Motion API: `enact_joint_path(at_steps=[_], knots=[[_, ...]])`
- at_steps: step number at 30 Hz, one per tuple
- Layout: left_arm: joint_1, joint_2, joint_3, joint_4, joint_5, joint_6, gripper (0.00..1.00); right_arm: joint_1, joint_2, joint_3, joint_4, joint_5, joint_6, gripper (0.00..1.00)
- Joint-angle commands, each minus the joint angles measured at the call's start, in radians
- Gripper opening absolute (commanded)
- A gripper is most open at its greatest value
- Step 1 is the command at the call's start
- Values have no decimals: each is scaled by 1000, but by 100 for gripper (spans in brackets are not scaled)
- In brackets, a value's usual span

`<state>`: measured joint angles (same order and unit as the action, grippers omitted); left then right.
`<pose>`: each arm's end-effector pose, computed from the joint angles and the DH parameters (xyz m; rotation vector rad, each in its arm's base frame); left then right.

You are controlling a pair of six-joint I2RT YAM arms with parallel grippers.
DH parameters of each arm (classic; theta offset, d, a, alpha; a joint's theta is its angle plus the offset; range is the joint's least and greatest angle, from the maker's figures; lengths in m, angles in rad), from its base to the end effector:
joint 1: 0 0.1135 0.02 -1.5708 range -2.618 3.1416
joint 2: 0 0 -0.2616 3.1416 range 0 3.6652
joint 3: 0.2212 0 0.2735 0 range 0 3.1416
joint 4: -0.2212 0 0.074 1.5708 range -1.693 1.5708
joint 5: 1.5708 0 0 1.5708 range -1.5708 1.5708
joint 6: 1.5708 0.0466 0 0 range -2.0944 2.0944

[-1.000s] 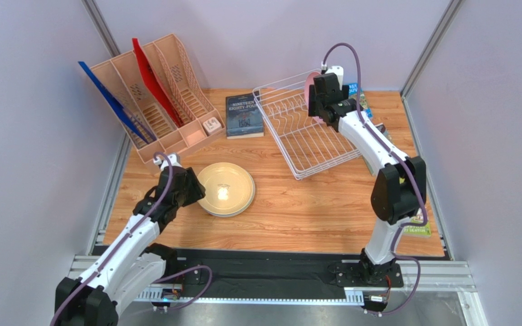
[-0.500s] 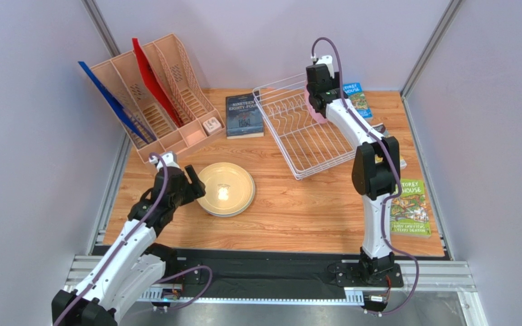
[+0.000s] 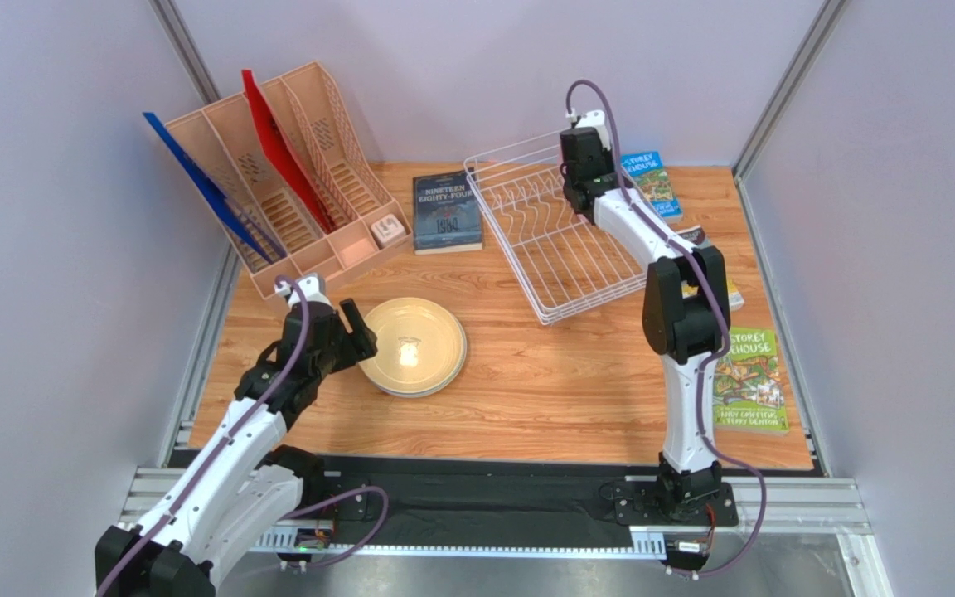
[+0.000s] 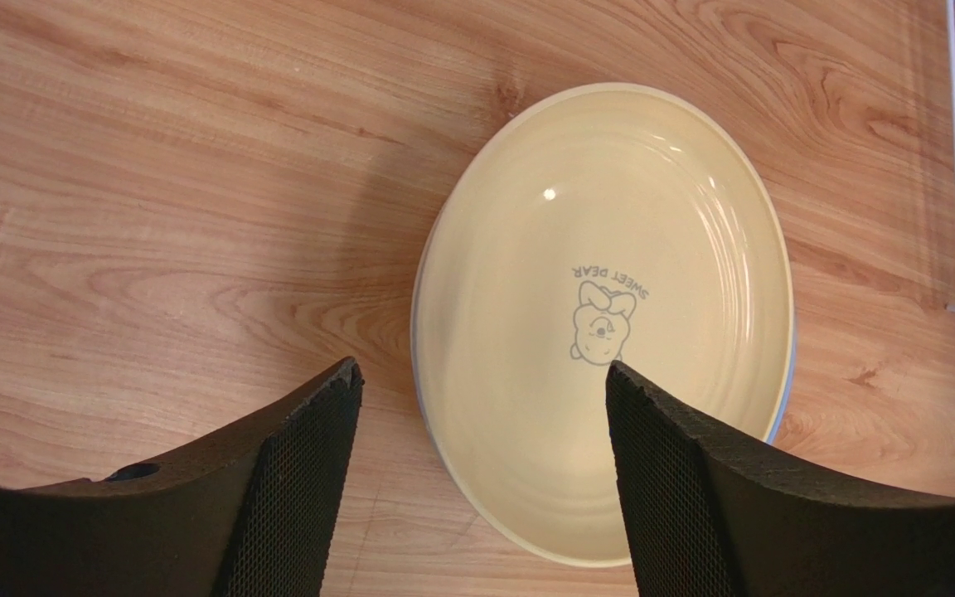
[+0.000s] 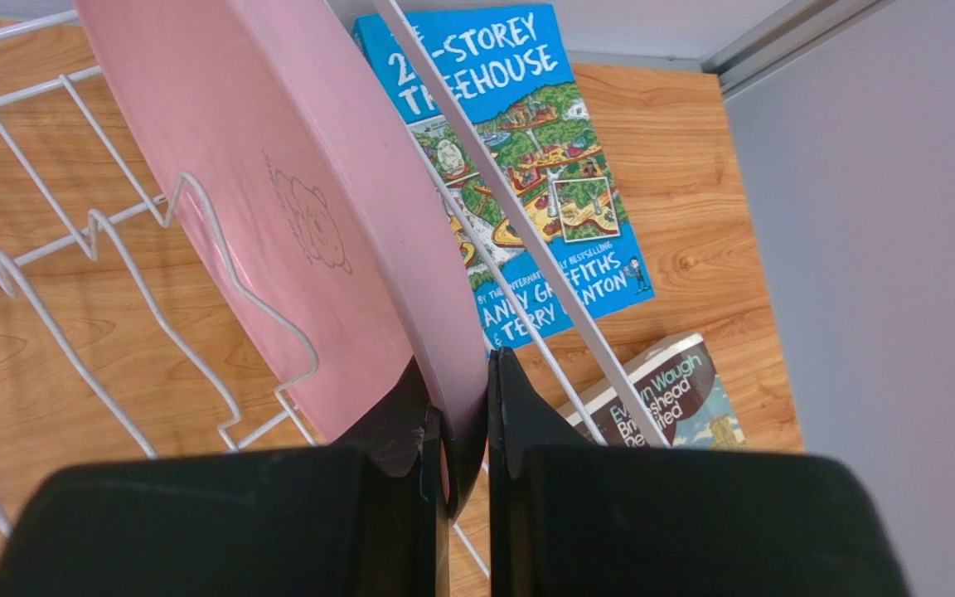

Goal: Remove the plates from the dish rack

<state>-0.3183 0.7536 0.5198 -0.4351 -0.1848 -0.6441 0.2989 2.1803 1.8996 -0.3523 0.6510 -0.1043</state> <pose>0.1895 -0.0534 0.2148 -0.4631 2.1971 -0.3185 0.5170 0.1298 0.2460 -0.0683 2.1154 -0.5981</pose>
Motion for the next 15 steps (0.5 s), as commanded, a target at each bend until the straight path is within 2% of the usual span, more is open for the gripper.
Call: enact_joint_path(at_steps=[1, 4, 6, 7, 8, 11, 15], knots=[[1, 16, 32, 27, 12, 18, 77, 69, -71, -43, 209, 273, -80, 0], [1, 13, 42, 15, 5, 24, 77, 91, -89, -97, 339, 430, -123, 0], [-1, 6, 49, 3, 2, 30, 79, 98, -131, -155, 412, 476, -155, 0], [1, 1, 54, -2, -4, 34, 95, 101, -151, -184, 493, 487, -170, 0], [1, -6, 57, -5, -4, 35, 100, 105, -196, -210, 527, 496, -181, 0], [1, -19, 66, -10, 2, 50, 100, 118, -279, -286, 593, 501, -218, 0], [-1, -34, 83, -13, 25, 63, 100, 138, -388, -336, 515, 495, -152, 0]])
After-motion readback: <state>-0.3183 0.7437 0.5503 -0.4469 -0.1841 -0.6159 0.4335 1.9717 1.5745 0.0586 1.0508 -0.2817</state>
